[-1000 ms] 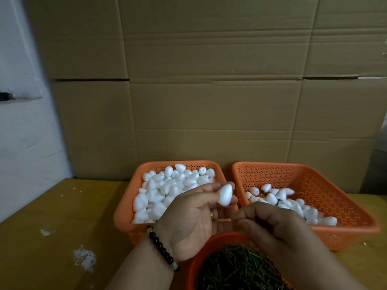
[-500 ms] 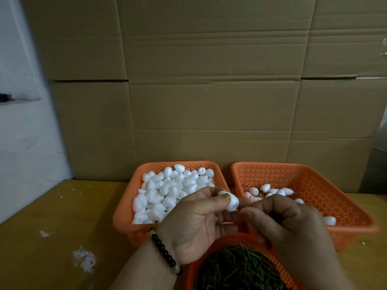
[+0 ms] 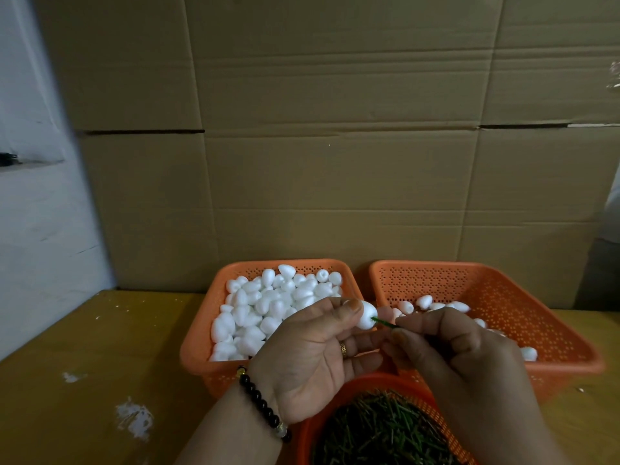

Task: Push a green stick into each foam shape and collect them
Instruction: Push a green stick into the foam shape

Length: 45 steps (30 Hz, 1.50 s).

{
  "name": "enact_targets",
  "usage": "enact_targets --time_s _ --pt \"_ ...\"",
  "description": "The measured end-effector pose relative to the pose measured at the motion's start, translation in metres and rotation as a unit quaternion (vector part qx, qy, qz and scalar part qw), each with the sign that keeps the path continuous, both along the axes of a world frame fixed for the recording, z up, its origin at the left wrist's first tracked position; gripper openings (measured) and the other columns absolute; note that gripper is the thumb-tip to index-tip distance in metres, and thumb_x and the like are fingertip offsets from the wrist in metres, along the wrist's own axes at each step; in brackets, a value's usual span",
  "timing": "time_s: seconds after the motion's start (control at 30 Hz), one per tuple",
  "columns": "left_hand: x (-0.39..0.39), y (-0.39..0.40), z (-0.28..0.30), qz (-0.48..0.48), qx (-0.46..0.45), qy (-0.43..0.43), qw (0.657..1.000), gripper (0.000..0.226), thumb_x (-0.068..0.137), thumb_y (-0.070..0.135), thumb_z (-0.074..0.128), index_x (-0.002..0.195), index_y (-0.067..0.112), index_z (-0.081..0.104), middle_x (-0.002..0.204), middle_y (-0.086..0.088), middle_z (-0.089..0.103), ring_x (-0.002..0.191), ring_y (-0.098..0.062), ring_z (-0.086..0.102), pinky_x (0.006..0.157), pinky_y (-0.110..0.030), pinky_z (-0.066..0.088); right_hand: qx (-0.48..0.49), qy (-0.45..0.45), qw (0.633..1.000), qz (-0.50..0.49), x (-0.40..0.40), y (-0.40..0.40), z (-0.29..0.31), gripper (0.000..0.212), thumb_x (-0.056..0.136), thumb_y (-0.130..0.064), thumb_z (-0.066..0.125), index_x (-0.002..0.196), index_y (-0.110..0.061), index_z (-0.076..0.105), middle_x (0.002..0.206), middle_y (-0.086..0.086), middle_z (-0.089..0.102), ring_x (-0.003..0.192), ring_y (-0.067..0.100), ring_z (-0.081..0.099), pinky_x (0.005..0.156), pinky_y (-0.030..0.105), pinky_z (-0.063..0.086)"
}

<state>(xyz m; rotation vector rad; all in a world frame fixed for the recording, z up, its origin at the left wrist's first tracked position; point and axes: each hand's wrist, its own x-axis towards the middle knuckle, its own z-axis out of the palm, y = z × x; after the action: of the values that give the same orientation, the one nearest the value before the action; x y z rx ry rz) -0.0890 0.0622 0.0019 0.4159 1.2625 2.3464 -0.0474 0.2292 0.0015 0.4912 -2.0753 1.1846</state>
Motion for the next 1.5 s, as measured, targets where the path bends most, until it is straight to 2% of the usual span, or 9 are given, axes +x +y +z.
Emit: enact_targets --time_s 0.1,0.27,0.33,0.5,0.63,0.73,0.9,1.33,1.5 --pt "0.002 0.001 0.0016 0.01 -0.004 0.0 1.0 0.014 0.083 0.018 0.062 0.092 0.009 0.057 0.112 -0.016 0.069 0.085 -0.023 0.068 0.071 -0.032 0.052 0.011 0.003 1.0 -0.022 0.0005 -0.0007 -0.0003 0.007 0.068 -0.037 0.066 0.075 -0.036 0.068 0.066 -0.021 0.069 0.058 -0.005 0.064 0.052 0.013 0.05" --pt "0.0031 0.0016 0.0017 0.018 -0.026 0.007 0.999 0.015 0.08 0.016 0.062 0.093 0.009 0.056 0.109 -0.015 0.07 0.084 -0.02 0.068 0.071 -0.032 0.052 0.037 0.009 0.999 -0.027 -0.0009 -0.0004 -0.0032 0.013 0.067 -0.017 0.079 0.074 -0.025 0.072 0.063 -0.022 0.067 0.056 -0.006 0.063 0.051 0.007 0.047" --pt "0.0033 0.002 0.0013 0.016 -0.027 0.009 0.999 0.017 0.08 0.016 0.065 0.093 0.009 0.057 0.109 -0.016 0.07 0.084 -0.02 0.068 0.071 -0.033 0.052 0.039 0.009 0.999 -0.027 -0.001 -0.001 -0.0031 0.009 0.066 -0.019 0.078 0.073 -0.022 0.073 0.063 -0.023 0.067 0.057 -0.007 0.063 0.052 0.004 0.045" --pt "0.0033 0.0018 0.0017 0.012 -0.035 0.014 0.999 0.023 0.075 0.016 0.068 0.095 0.008 0.057 0.104 -0.014 0.071 0.083 -0.019 0.068 0.071 -0.032 0.053 0.005 -0.009 1.0 0.003 0.0007 -0.0035 -0.0015 0.011 0.066 -0.031 0.068 0.073 -0.024 0.072 0.069 -0.022 0.07 0.06 -0.008 0.065 0.053 0.006 0.048" --pt "0.0038 0.002 0.0019 0.015 -0.041 0.019 0.999 0.025 0.076 0.016 0.067 0.096 0.008 0.057 0.104 -0.014 0.071 0.084 -0.02 0.067 0.072 -0.033 0.053 0.005 -0.015 1.0 0.0 -0.0005 -0.0015 -0.0029 0.005 0.069 -0.024 0.073 0.073 -0.025 0.072 0.072 -0.021 0.071 0.063 -0.008 0.065 0.055 0.005 0.048" --pt "0.0044 0.0024 0.0023 0.016 -0.044 0.02 0.999 0.024 0.075 0.016 0.067 0.095 0.008 0.057 0.106 -0.015 0.07 0.084 -0.02 0.065 0.073 -0.033 0.052 0.009 -0.02 1.0 -0.004 -0.0015 0.0001 -0.0045 0.012 0.068 -0.014 0.079 0.073 -0.024 0.073 0.074 -0.022 0.071 0.064 -0.008 0.066 0.055 0.005 0.048" --pt "0.0049 0.0032 0.0022 0.023 -0.044 0.017 0.999 0.024 0.074 0.016 0.067 0.095 0.008 0.057 0.107 -0.017 0.069 0.083 -0.02 0.064 0.073 -0.034 0.052 -0.009 -0.022 1.0 0.0 0.0006 -0.0029 -0.0007 0.009 0.065 -0.033 0.067 0.072 -0.028 0.071 0.073 -0.025 0.07 0.063 -0.009 0.065 0.055 0.003 0.046" --pt "0.0063 0.0018 0.0039 0.012 -0.052 0.037 0.998 0.022 0.077 0.016 0.065 0.096 0.009 0.056 0.1 -0.01 0.072 0.084 -0.019 0.066 0.07 -0.031 0.053 -0.011 -0.028 0.999 0.018 0.0019 -0.002 0.0 0.014 0.066 -0.038 0.064 0.074 -0.029 0.071 0.077 -0.025 0.071 0.067 -0.009 0.066 0.057 0.004 0.048" --pt "0.0063 0.0012 0.0039 0.009 -0.055 0.042 0.998 0.024 0.077 0.015 0.065 0.097 0.008 0.055 0.094 -0.008 0.071 0.083 -0.018 0.065 0.069 -0.031 0.054 -0.001 -0.028 1.0 0.009 0.0002 0.0002 -0.0029 0.013 0.069 -0.019 0.076 0.075 -0.029 0.071 0.08 -0.025 0.071 0.069 -0.008 0.067 0.058 0.006 0.05"
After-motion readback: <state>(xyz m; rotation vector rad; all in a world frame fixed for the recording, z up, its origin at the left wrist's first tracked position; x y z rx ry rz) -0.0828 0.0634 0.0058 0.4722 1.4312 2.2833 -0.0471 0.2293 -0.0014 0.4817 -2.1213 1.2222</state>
